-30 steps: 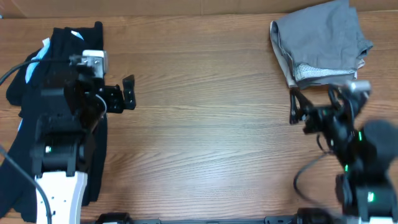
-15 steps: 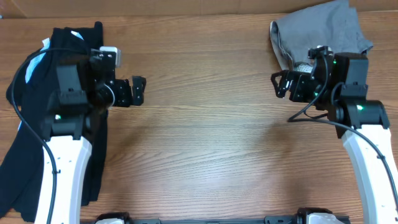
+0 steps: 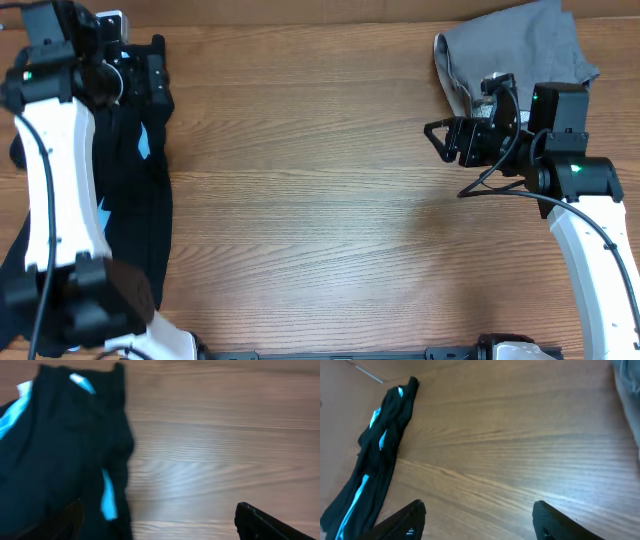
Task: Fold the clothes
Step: 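Reach the left gripper to the black clothes pile, right toward grey stack, then grasp the black shirt in the pile with the left gripper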
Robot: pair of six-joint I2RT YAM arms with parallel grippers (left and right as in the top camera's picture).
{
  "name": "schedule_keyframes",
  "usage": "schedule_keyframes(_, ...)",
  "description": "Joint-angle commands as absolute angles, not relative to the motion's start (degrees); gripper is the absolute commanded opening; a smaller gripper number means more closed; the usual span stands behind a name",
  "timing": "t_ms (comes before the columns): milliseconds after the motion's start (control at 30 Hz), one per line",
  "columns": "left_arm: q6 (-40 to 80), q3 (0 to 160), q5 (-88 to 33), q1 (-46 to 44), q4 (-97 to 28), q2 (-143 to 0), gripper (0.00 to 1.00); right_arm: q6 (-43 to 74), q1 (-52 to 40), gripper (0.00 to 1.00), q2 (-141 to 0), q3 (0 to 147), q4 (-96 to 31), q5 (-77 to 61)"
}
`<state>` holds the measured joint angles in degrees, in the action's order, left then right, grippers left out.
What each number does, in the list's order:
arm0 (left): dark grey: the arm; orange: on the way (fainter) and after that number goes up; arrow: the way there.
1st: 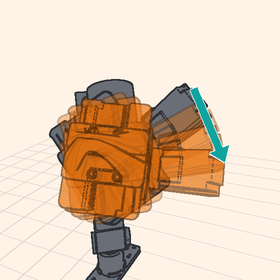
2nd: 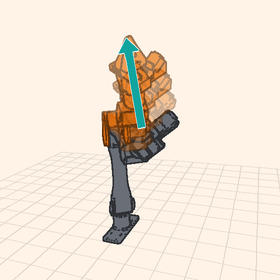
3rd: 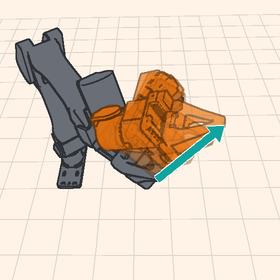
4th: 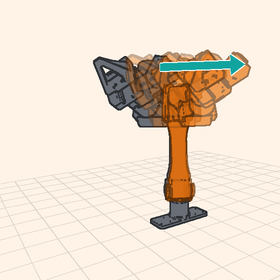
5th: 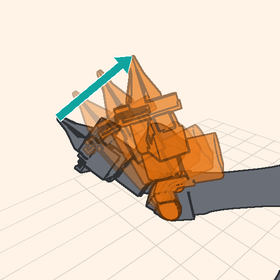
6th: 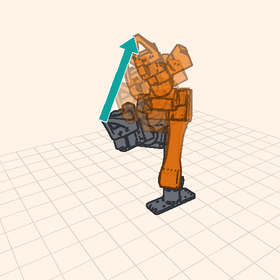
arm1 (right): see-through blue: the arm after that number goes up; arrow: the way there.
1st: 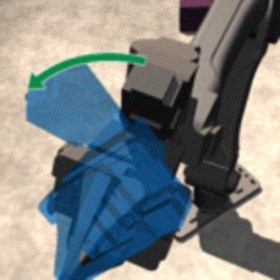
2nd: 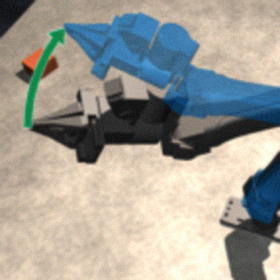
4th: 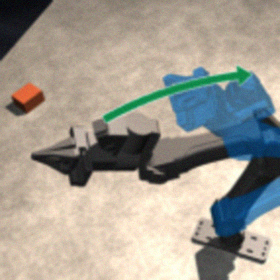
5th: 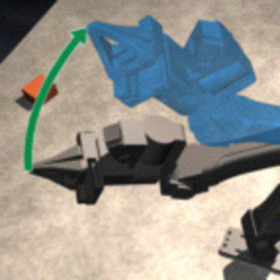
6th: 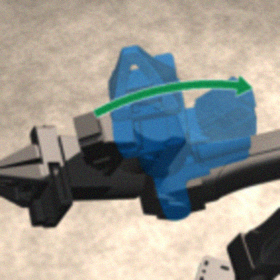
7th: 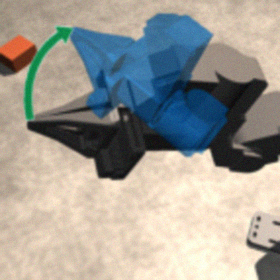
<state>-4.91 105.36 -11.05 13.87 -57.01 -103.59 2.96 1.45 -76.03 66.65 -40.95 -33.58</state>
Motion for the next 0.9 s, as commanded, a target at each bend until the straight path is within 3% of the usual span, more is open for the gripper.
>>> schedule_keyframes(0,-7.8,107.7,-6.6,14.6,-56.8,-108.7,0.96,2.6,1.2,0.7,-75.4,68.4,-41.8,-34.6)
schedule_keyframes(167,-9.2,107.7,-4.5,15.2,-55.6,-114.9,0.86,2.5,1.2,0.7,-75.4,68.4,-44.0,-34.6)
schedule_keyframes(533,-9.2,107.7,0.2,17.0,-51.6,-123.0,0.8,2.5,1.2,0.68,-75.4,68.3,-46.7,-34.2)
schedule_keyframes(867,-9.2,107.7,0.0,17.2,-50.1,-127.7,0.52,2.5,1.2,0.64,-75.4,68.3,-47.5,-32.9)
